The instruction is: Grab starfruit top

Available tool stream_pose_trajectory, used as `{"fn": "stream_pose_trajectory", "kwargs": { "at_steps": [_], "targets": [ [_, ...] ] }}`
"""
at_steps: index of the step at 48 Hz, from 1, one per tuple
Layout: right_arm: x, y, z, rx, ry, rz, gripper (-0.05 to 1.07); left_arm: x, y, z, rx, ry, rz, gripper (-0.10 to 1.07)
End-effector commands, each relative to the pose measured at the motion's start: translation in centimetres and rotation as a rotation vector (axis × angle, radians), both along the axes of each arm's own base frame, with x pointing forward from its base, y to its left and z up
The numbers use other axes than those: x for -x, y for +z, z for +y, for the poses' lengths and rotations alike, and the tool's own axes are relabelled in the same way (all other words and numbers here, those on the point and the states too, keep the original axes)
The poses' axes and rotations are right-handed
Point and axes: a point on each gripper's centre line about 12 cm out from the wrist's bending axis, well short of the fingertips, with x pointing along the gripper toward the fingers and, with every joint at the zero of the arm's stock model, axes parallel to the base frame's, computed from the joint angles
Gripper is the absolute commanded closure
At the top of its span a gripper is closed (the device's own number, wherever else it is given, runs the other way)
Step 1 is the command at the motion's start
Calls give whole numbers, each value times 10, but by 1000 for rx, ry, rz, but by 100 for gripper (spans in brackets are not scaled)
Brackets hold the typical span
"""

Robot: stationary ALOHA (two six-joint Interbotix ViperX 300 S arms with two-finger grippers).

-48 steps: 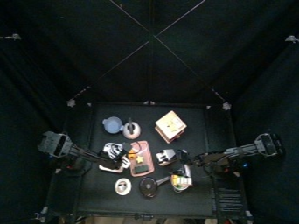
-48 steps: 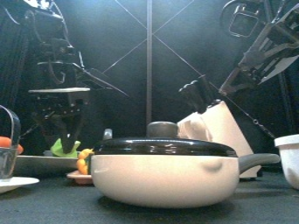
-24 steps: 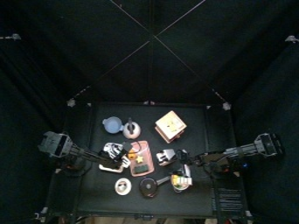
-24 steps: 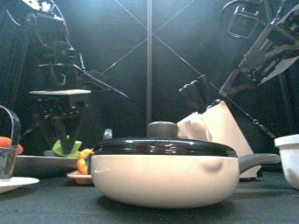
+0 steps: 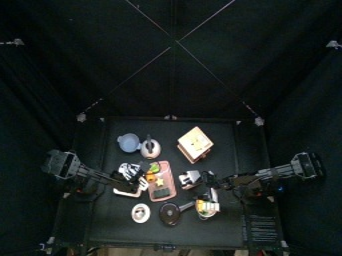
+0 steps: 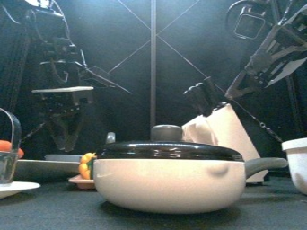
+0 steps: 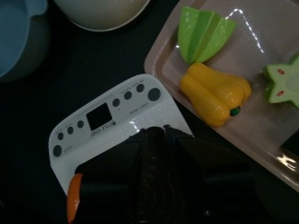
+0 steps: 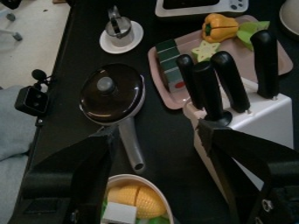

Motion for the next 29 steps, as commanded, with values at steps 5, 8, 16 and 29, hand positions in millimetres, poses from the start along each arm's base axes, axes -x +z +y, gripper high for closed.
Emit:
{"fn": "stream_pose_trajectory", "kwargs": {
  "at_steps": [5, 8, 16, 29],
  "targets": [
    [-2, 5, 0, -5, 1, -19, 2, -4, 10, 1, -21, -16, -34, 30],
    [-2, 6, 1, -5, 1, -22, 2, -6, 12, 3, -39, -31, -43, 29],
    [-2, 7, 0, -6, 0, -24, 2, -15, 19, 4, -120, -123, -76, 22],
    [4, 11, 4, -3, 11, -32, 2, -28, 23, 0, -131, -214, -151, 3]
  ]
}}
